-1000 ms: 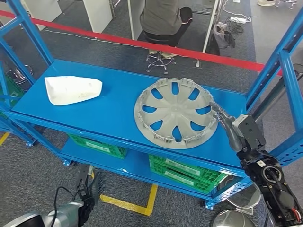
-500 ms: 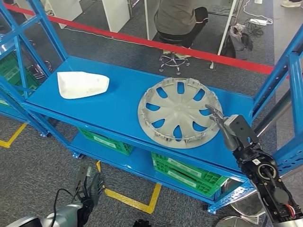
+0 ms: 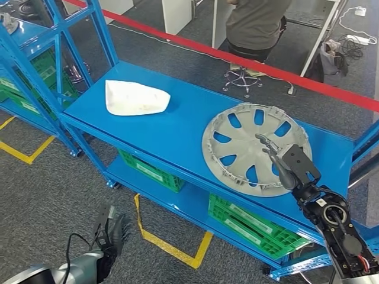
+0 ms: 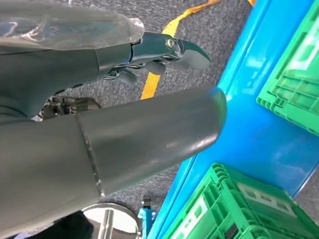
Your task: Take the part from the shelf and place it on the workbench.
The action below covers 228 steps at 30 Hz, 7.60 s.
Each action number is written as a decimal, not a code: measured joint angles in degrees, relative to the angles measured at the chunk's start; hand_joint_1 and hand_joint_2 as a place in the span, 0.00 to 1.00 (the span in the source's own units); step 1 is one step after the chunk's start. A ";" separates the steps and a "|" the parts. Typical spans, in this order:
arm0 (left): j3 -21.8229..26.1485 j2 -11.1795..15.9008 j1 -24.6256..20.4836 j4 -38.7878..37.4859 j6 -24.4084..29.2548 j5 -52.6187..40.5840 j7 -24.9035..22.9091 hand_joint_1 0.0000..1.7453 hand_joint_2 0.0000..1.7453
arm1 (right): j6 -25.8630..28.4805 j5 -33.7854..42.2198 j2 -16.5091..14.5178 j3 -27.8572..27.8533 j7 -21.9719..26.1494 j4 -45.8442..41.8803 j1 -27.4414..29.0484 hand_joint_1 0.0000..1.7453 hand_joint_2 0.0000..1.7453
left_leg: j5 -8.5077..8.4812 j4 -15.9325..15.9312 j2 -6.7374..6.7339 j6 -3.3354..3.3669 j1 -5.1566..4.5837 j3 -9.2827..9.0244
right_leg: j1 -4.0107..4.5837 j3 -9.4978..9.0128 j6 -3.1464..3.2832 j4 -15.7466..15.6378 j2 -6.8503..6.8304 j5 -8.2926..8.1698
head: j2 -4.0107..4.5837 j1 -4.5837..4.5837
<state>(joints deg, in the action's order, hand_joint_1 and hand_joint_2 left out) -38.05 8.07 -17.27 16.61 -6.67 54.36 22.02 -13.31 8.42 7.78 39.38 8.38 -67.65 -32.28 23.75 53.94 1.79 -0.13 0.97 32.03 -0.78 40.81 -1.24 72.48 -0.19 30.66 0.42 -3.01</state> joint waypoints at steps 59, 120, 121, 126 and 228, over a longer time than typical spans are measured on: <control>2.53 0.52 2.68 0.00 0.21 0.28 2.81 0.00 0.00 | -1.01 -3.60 13.25 14.04 -37.03 -20.32 -2.76 0.00 1.00 | -0.06 -0.99 2.16 -2.50 0.51 -0.45 | 0.17 -7.71 2.03 -16.56 2.60 -6.47 | 0.00 -0.36; 2.89 -1.84 0.11 0.02 0.90 -3.08 0.27 0.00 0.00 | 2.43 -25.18 -4.46 28.54 -11.75 18.16 -13.48 0.00 1.00 | -0.06 -1.00 2.01 -2.49 0.52 -0.58 | 0.19 -7.83 2.02 -16.56 2.73 -6.50 | 0.00 -0.36; 2.89 -1.87 0.02 0.02 0.90 -3.14 0.22 0.00 0.00 | 2.41 -25.37 -5.07 28.54 -11.38 18.65 -13.58 0.00 1.00 | -0.06 -1.00 1.97 -2.49 0.52 -0.60 | 0.19 -7.84 2.02 -16.56 2.78 -6.51 | 0.00 -0.36; 2.89 -2.08 -0.45 0.02 0.90 -3.37 0.10 0.00 0.00 | 2.27 -25.78 -8.86 28.81 -9.85 20.94 -13.54 0.00 1.00 | -0.06 -1.02 1.94 -2.49 0.54 -0.64 | 0.23 -7.83 2.02 -16.55 2.81 -6.52 | 0.00 -0.37; 2.45 -2.27 -0.26 1.48 2.64 -2.22 -0.78 0.00 0.00 | 24.34 -58.32 -19.88 22.96 -15.85 29.93 -13.64 1.00 1.00 | -0.26 -0.90 1.85 -2.51 0.49 -0.49 | 0.19 -7.72 1.96 -16.59 2.82 -6.86 | 0.00 -0.34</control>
<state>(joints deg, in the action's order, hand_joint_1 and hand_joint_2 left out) -35.60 5.80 -17.53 18.09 -4.03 52.13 21.23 11.03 -49.90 -12.10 62.34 -7.48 -37.72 -45.91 23.49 53.05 3.64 -2.64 1.46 31.54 -0.58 33.08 0.72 55.89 2.63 23.80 0.42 -3.35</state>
